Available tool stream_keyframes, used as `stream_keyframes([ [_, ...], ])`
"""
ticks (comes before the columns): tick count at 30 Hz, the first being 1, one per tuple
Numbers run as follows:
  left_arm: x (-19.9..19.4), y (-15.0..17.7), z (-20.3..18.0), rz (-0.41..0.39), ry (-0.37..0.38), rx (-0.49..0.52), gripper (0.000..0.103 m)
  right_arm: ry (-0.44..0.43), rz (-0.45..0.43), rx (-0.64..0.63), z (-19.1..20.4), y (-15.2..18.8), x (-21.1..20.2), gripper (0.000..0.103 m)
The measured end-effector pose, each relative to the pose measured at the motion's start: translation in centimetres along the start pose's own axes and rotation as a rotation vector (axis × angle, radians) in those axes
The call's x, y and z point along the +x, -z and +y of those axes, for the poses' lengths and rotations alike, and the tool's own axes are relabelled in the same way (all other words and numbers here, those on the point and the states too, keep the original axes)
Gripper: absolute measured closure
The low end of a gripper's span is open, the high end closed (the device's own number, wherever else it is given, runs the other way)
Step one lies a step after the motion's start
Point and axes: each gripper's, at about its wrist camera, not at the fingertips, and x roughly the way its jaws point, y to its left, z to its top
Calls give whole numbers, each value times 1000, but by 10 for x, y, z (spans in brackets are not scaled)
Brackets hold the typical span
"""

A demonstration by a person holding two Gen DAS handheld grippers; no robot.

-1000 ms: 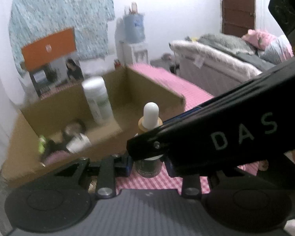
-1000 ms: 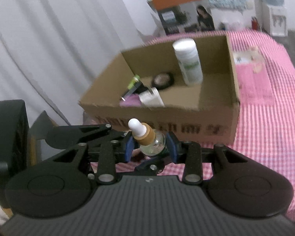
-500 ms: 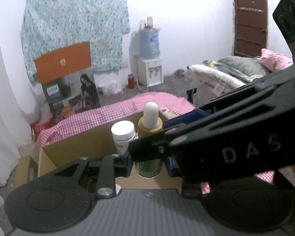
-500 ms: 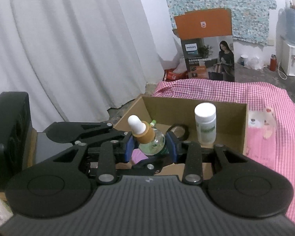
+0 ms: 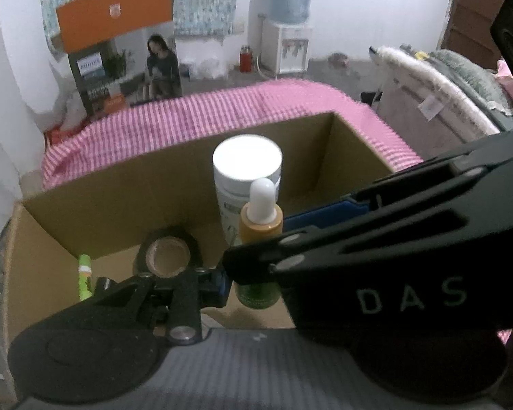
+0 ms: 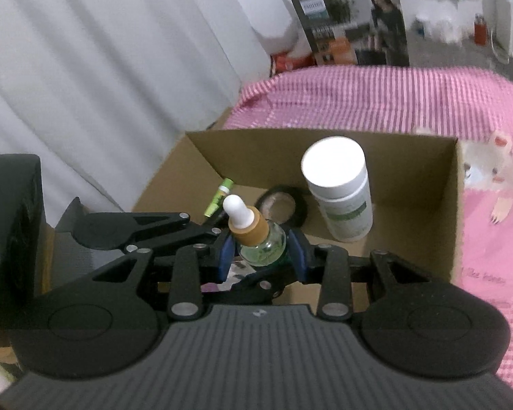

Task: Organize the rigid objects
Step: 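Carry the green dropper bottle into the box and open the right gripper, then reach the right gripper to the gold-lidded jar and close on it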

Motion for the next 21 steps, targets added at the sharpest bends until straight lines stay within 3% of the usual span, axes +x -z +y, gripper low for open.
stream_keyframes([
  [7, 14, -1, 7, 63, 15, -24, 70, -12, 54, 34, -14, -5, 27, 69],
  [15, 13, -2, 8, 38, 19, -22, 67, -5, 47, 42, -18, -4, 30, 69],
  [21, -5, -1, 3, -19, 11, -5, 48, 2, 2, 31, -11, 0, 14, 61],
])
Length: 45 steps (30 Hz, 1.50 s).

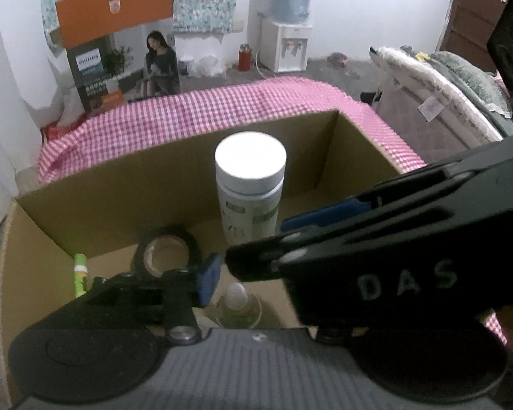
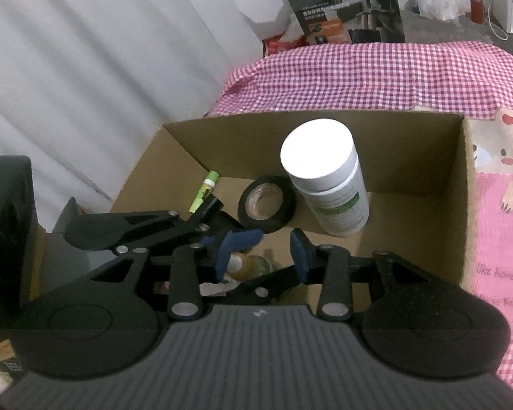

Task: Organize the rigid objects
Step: 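Reach the right gripper to the gold-lidded jar and close on it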

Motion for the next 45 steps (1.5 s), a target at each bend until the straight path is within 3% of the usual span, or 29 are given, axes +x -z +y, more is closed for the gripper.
stream_keyframes([
  [7, -39, 5, -3, -80, 6, -1, 29, 23, -132, -8, 13, 14, -50, 46],
  [11, -68, 17, -4, -123, 10, -3, 22, 53, -244, -22, 24, 32, -89, 26],
  [13, -83, 26, -4, -151, 15, -4, 17, 74, -302, -27, 30, 45, -107, 21],
  [23, -130, 82, -3, -182, -2, 7, 9, 159, -415, 46, 39, 126, -139, 1],
  [28, -130, 121, -1, -130, -27, -5, 8, 265, -369, 77, 43, 165, -128, 1],
  [32, -129, 150, 2, -102, -25, -34, 8, 321, -313, 29, 55, 190, -116, 1],
  [36, -128, 170, -3, -88, -50, -38, 8, 432, -279, -89, 78, 209, -103, 1],
  [40, -131, 181, -4, -96, -50, -46, 8, 561, -311, -259, 107, 223, -99, 1],
  [45, -130, 186, -6, -109, -87, -38, 8, 621, -354, -373, 125, 228, -99, 1],
])
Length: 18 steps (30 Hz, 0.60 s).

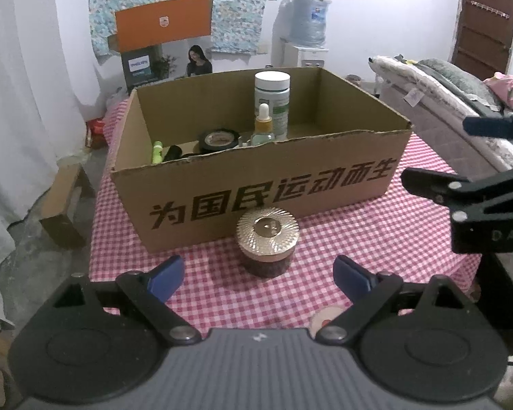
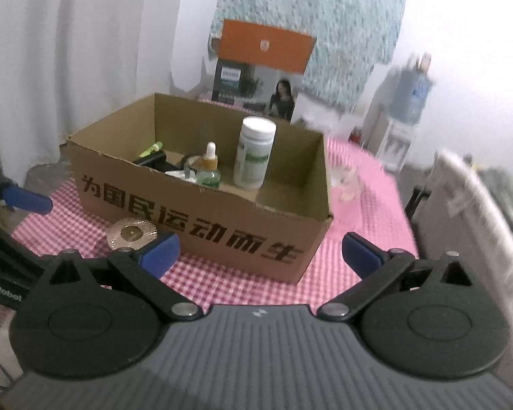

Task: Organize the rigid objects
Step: 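Reach the right gripper to the gold-lidded jar and close on it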

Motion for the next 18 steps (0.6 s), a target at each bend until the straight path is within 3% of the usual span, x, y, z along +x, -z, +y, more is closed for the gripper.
stream_keyframes([
  [3, 4, 1, 1, 2, -3, 7, 8, -40, -12, -14, 2, -7, -1, 1],
  [8, 13, 3, 0, 6, -11, 30, 8, -220, -10, 114, -14, -10, 3, 1],
  [12, 24, 3, 0, 10, -16, 47, 8, -351, 57, 270, -29, -9, 23, 1],
  [18, 44, 1, 1, 25, -13, 86, 11, -460, 157, 436, -32, -3, 61, 2],
])
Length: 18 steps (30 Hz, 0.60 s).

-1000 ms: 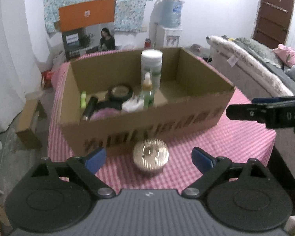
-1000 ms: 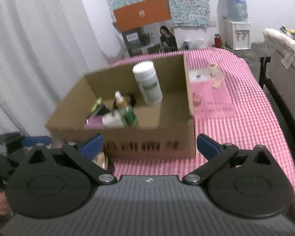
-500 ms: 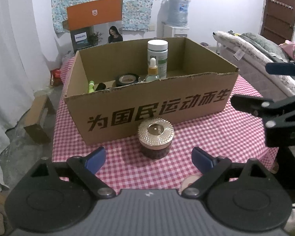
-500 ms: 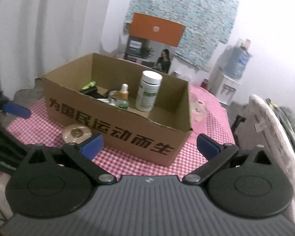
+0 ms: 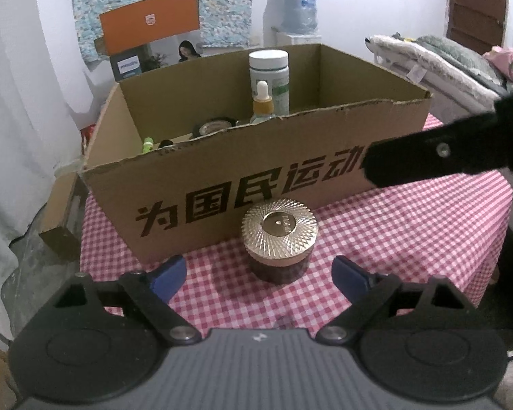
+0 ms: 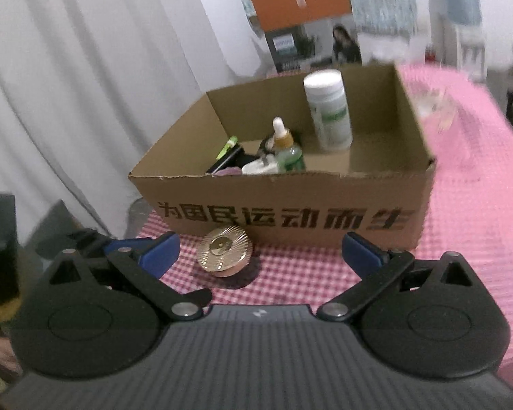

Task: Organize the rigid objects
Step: 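Reach the right gripper to the gold-lidded jar and close on it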

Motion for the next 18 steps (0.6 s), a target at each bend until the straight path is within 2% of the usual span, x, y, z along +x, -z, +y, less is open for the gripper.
stream_keyframes([
  [4, 14, -5, 0, 22, 25, 9, 20, -60, 60, 91, -8, -1, 22, 3],
  [7, 24, -9, 0, 35, 48, 4, 26, -86, 95, 126, -9, -4, 36, 10],
  [10, 32, -11, 0, 46, 66, 2, 36, -114, 127, 157, -10, -6, 51, 22],
  [15, 39, -13, 0, 53, 108, -11, 46, -140, 182, 205, -15, -7, 72, 46],
  [18, 39, -13, -3, 51, 108, -1, 46, -161, 203, 232, -18, -6, 78, 52],
])
